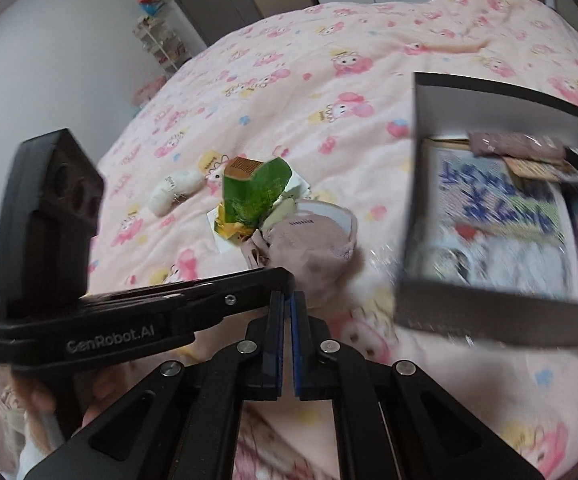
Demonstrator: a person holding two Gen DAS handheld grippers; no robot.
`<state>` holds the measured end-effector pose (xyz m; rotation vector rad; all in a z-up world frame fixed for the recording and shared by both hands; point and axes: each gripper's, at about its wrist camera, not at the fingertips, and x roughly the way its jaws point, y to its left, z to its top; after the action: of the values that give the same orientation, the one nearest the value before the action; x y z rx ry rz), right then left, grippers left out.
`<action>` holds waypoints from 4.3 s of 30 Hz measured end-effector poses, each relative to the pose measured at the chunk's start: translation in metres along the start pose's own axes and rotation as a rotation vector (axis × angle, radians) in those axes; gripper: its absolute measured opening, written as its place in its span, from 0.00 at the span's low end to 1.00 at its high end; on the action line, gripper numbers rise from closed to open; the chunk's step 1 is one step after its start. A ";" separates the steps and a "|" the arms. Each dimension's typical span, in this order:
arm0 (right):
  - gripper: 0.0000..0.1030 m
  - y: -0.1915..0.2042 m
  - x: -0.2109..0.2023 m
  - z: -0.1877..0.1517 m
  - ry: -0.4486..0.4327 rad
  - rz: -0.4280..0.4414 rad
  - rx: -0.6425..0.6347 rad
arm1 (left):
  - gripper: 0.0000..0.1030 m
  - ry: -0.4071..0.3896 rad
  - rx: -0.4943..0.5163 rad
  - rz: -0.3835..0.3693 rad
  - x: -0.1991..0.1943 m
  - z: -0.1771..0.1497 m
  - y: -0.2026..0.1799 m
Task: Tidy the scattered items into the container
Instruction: 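Grasp the beige face mask with the left gripper, then carry the mask over the black box with the left gripper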
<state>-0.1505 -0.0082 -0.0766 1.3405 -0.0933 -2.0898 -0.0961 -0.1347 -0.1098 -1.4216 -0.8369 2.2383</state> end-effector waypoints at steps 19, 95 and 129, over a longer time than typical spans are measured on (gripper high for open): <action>0.45 -0.001 0.039 0.001 0.075 0.036 0.023 | 0.43 -0.123 -0.300 0.289 -0.008 0.003 0.046; 0.19 -0.221 -0.048 0.067 0.069 -0.172 0.117 | 0.14 0.140 0.194 0.398 0.122 0.075 -0.126; 0.32 -0.241 -0.079 0.062 -0.046 -0.186 0.257 | 0.42 0.141 0.159 0.265 0.138 0.065 -0.151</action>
<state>-0.2962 0.2088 -0.0775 1.4998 -0.2746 -2.3279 -0.2164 0.0420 -0.0865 -1.6712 -0.4356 2.2981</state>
